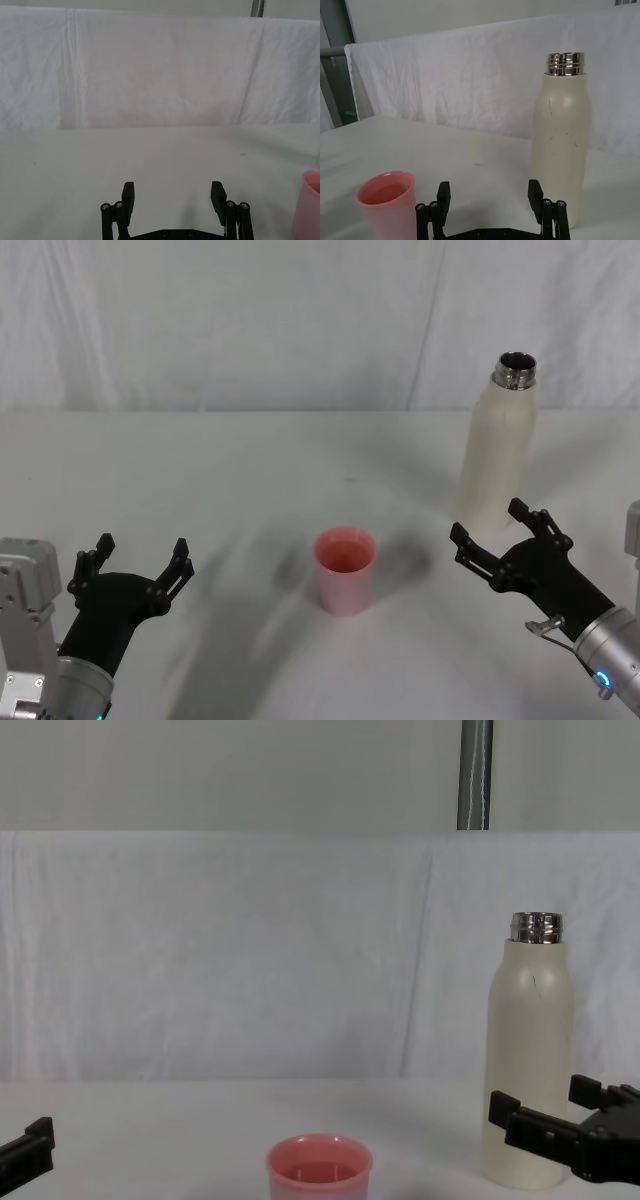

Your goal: Grasp the thermos with one hand and pour water into the cup lid.

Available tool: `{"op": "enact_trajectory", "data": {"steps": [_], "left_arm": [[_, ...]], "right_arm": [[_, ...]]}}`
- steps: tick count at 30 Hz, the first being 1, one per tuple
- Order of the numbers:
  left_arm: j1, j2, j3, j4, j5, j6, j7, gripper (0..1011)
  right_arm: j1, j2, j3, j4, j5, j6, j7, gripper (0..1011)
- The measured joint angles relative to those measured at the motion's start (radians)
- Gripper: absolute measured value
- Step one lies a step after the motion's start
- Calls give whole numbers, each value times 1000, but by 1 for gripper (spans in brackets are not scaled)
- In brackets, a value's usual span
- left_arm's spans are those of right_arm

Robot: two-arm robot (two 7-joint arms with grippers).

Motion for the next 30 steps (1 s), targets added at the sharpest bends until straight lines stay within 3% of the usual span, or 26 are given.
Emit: {"op": "enact_trajectory", "data": {"steps": [30], "left_arm": [[0, 0, 0, 0, 0, 0, 0, 1001]], "right_arm": [[30, 20, -29, 24, -69, -9, -24, 1000]]}}
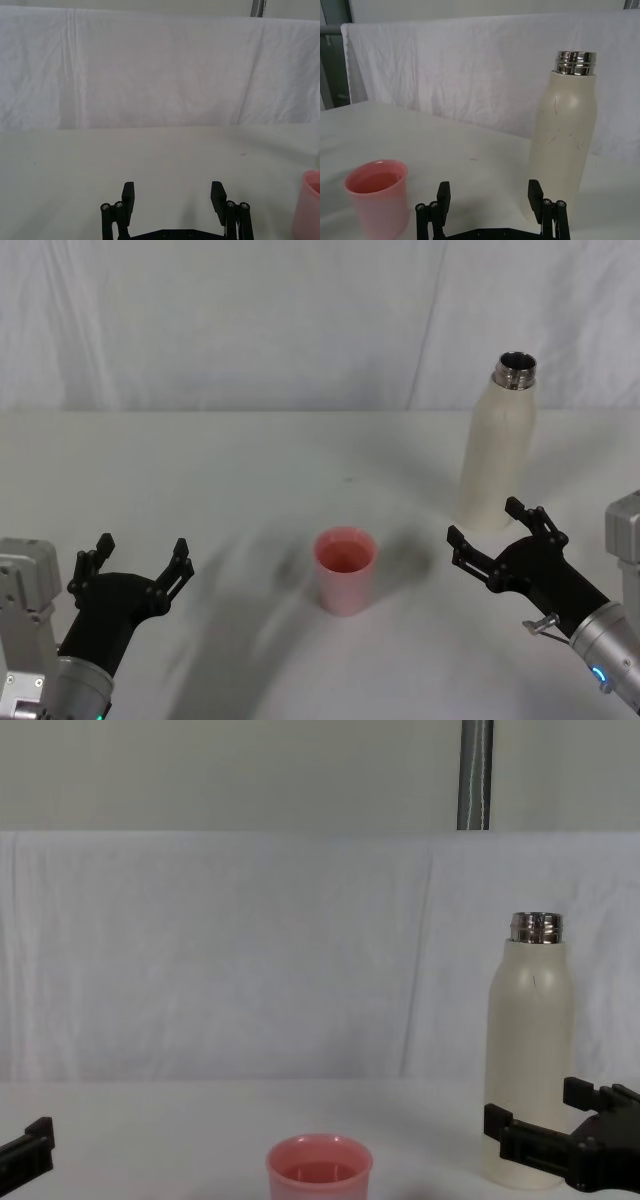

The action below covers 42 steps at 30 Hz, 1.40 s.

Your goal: Grasp the thermos with one hand and pour water into the cup lid.

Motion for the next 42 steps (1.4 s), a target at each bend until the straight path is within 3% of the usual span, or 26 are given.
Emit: {"op": "enact_trajectory", "data": {"steps": [8, 42], "left_arm": [[0, 0, 0, 0, 0, 0, 0, 1001], [0, 0, 0, 0, 0, 0, 0, 1001]], "right_arm": [[11, -3, -3, 10, -31, -5, -12, 1000], [8, -3, -1, 7, -21, -3, -8, 1000]]}}
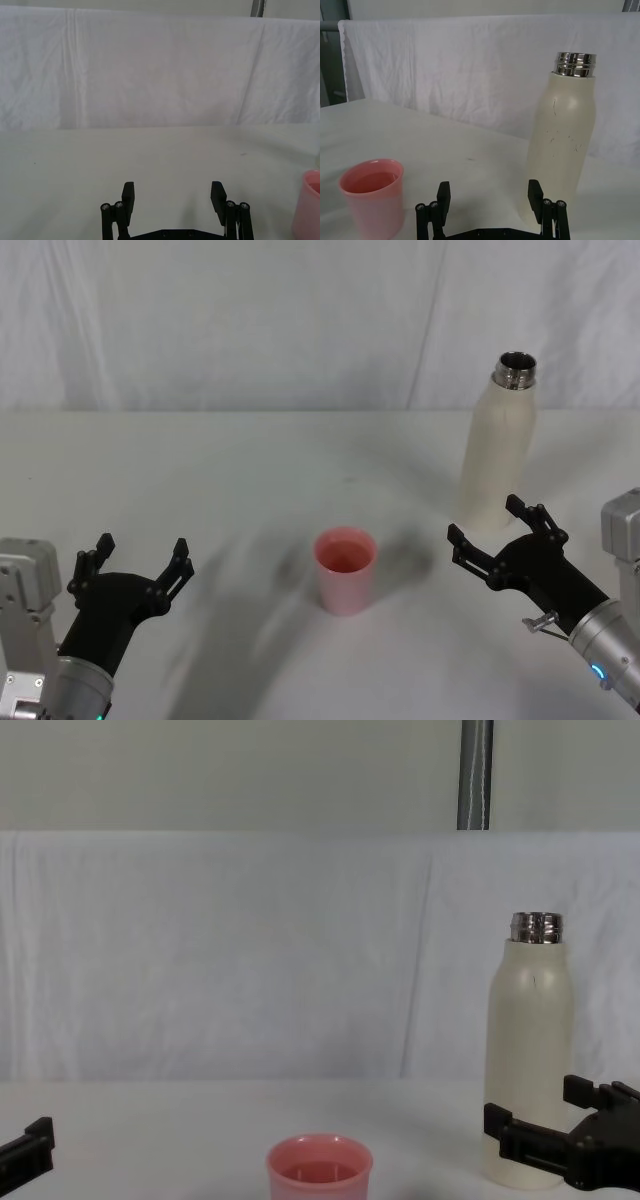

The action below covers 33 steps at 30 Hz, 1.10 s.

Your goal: Grasp the thermos with one hand and pour water into the cup lid.

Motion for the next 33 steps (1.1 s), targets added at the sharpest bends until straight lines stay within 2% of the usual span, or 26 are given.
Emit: {"op": "enact_trajectory", "data": {"steps": [33], "left_arm": [[0, 0, 0, 0, 0, 0, 0, 1001]], "right_arm": [[0, 0, 0, 0, 1, 0, 1, 1000]]}}
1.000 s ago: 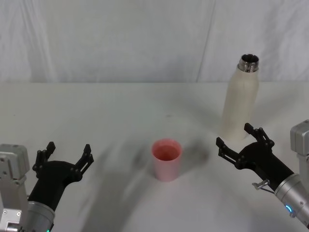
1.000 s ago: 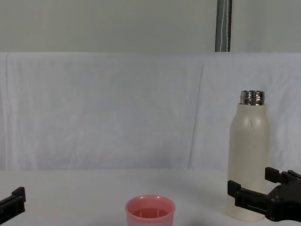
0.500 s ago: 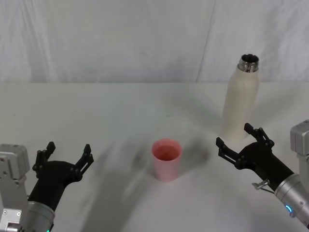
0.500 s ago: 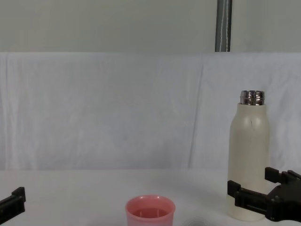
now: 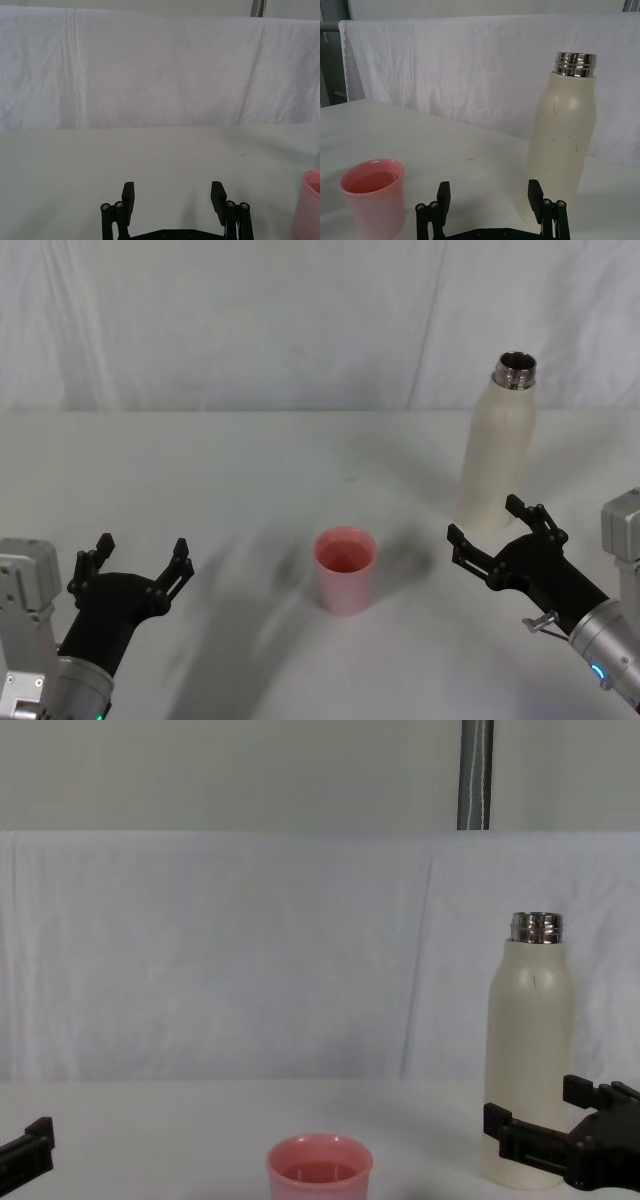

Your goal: Grasp the thermos with one hand and pour water into the cup lid.

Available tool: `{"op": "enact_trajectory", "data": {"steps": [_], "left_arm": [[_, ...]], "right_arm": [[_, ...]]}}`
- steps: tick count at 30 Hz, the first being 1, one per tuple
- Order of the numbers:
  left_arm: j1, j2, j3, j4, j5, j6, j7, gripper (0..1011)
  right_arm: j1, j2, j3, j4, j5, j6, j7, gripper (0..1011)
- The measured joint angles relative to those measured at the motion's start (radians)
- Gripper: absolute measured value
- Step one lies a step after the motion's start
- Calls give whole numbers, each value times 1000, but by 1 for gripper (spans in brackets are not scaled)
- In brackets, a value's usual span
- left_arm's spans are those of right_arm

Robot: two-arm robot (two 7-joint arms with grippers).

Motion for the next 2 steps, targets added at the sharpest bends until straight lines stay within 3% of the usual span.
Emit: {"op": "enact_trajectory", "data": {"steps": [2], "left_arm": [[0, 0, 0, 0, 0, 0, 0, 1001]], "right_arm": [[0, 0, 0, 0, 0, 0, 0, 1000]]}}
